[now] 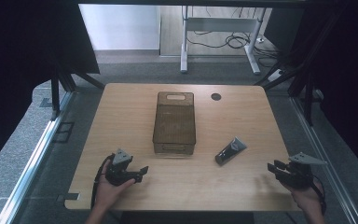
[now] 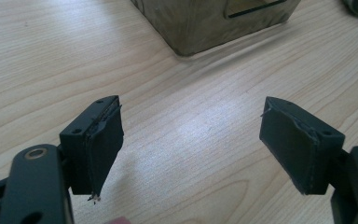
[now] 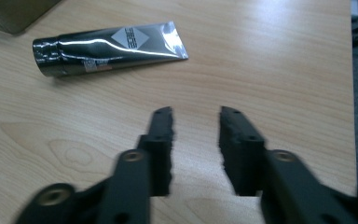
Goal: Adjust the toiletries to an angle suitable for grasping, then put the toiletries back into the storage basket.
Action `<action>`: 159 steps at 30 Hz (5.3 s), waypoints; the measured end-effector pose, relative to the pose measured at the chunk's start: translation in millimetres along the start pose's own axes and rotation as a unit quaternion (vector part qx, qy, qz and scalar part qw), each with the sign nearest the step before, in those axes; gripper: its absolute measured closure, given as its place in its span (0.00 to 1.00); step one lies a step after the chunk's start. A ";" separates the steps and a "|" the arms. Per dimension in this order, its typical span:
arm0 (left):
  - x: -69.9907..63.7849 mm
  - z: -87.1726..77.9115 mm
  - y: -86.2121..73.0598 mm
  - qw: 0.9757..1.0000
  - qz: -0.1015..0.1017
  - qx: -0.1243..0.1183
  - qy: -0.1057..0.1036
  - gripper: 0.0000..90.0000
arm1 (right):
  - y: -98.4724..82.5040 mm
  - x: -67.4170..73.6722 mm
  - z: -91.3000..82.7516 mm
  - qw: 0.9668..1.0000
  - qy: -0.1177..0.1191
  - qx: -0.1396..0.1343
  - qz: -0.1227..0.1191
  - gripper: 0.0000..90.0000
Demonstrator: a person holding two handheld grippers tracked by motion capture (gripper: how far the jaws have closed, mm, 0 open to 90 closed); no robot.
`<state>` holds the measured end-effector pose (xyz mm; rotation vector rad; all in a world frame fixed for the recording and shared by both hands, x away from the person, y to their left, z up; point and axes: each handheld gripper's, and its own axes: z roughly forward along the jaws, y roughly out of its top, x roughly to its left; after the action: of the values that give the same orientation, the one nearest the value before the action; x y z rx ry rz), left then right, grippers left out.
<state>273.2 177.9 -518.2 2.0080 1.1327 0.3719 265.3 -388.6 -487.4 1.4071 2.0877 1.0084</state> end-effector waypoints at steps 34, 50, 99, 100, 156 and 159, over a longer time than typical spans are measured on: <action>-4.2 5.0 -0.7 1.000 -0.010 0.011 -0.010 0.25 | 63.0 12.5 73.6 0.989 0.034 0.135 -0.049 1.00; 0.8 0.8 -0.8 1.000 -0.014 0.004 -0.008 0.25 | 68.0 16.3 109.2 0.986 0.019 0.158 -0.041 1.00; 8.5 2.3 -3.9 1.000 -0.020 0.009 0.000 0.25 | 112.8 50.3 172.5 0.980 0.039 0.179 -0.081 1.00; 8.5 1.9 -3.9 1.000 -0.020 0.008 0.000 0.25 | 114.1 53.3 172.0 0.980 0.035 0.175 -0.086 1.00; -0.9 1.3 -2.2 1.000 -0.009 0.012 -0.004 0.25 | 104.1 86.8 81.8 0.985 0.050 0.143 -0.081 0.37; 0.1 2.1 -3.3 1.000 -0.010 0.013 -0.004 0.25 | 106.4 93.9 96.8 0.981 0.036 0.170 -0.088 0.33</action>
<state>272.6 178.0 -522.0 2.0164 1.1578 0.3405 359.5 -246.8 -464.3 1.3210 2.4784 0.6645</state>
